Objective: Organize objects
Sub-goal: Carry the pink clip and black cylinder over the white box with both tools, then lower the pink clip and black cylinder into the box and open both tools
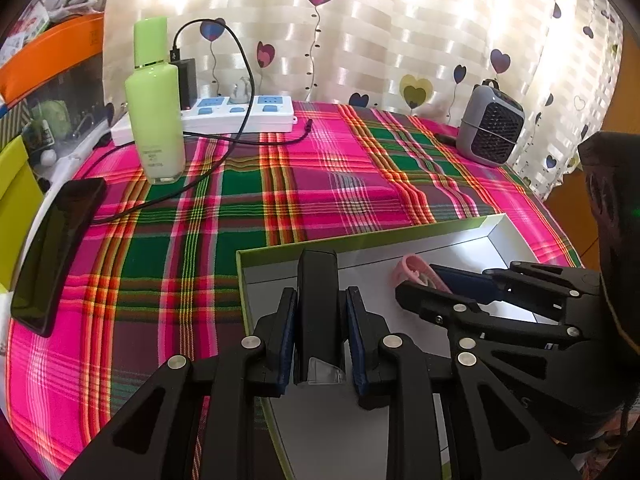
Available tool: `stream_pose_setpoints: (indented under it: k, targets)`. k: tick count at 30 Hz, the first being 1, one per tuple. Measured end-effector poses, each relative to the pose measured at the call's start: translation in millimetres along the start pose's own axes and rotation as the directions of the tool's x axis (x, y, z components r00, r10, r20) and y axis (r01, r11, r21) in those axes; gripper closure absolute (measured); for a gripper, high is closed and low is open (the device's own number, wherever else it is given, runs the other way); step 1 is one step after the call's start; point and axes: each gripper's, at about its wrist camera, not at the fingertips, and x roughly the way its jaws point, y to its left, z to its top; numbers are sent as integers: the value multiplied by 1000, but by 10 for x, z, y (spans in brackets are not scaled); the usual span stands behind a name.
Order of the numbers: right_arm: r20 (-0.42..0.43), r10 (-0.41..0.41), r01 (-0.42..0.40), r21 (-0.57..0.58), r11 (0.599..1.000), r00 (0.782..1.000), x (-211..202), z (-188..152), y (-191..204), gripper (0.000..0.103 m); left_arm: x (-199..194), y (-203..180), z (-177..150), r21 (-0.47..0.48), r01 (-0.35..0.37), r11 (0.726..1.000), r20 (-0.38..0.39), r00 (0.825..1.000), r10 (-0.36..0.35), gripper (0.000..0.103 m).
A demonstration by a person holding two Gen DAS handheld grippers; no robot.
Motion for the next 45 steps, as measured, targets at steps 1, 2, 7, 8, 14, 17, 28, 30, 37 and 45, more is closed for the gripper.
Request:
stream_pose_setpoints:
  k: [1, 2, 7, 8, 14, 17, 28, 30, 37, 45]
  targets:
    - [1, -13, 13, -1, 1000, 1000, -1, 0, -4, 79, 0, -11, 1, 4, 4, 1000, 2, 1000, -4, 81]
    - [3, -21, 21, -3, 1000, 1000, -5, 0, -10, 79, 6, -22, -1, 8, 5, 1000, 2, 1000, -5, 81]
    - [-3, -31, 31, 4, 1000, 1000, 11, 3, -54, 79, 56, -51, -12, 12, 20, 1000, -7, 1000, -20, 81]
    - [-6, -26, 26, 5, 1000, 1000, 21, 5, -53, 79, 65, -53, -10, 11, 22, 1000, -10, 1000, -22, 81]
    - [-12, -33, 32, -9, 999, 999, 41, 14, -27, 79, 92, -74, 6, 28, 4, 1000, -22, 1000, -4, 81]
    - [-13, -38, 38, -16, 999, 999, 44, 19, -23, 79, 94, -75, 6, 27, 4, 1000, -21, 1000, -3, 81]
    - [-13, -43, 43, -18, 999, 999, 48, 20, -17, 79, 89, -70, 3, 25, 2, 1000, -22, 1000, -2, 80]
    - [-12, -47, 47, -18, 999, 999, 46, 14, -14, 77, 85, -65, 2, 24, 3, 1000, -20, 1000, -2, 79]
    - [-11, -43, 43, 8, 999, 999, 10, -14, -59, 63, 1, -23, -4, 2, 0, 1000, -5, 1000, 0, 69]
    - [4, -54, 54, 9, 999, 999, -97, -66, -53, 63, -130, -62, -49, 12, -36, 999, 20, 999, 36, 61]
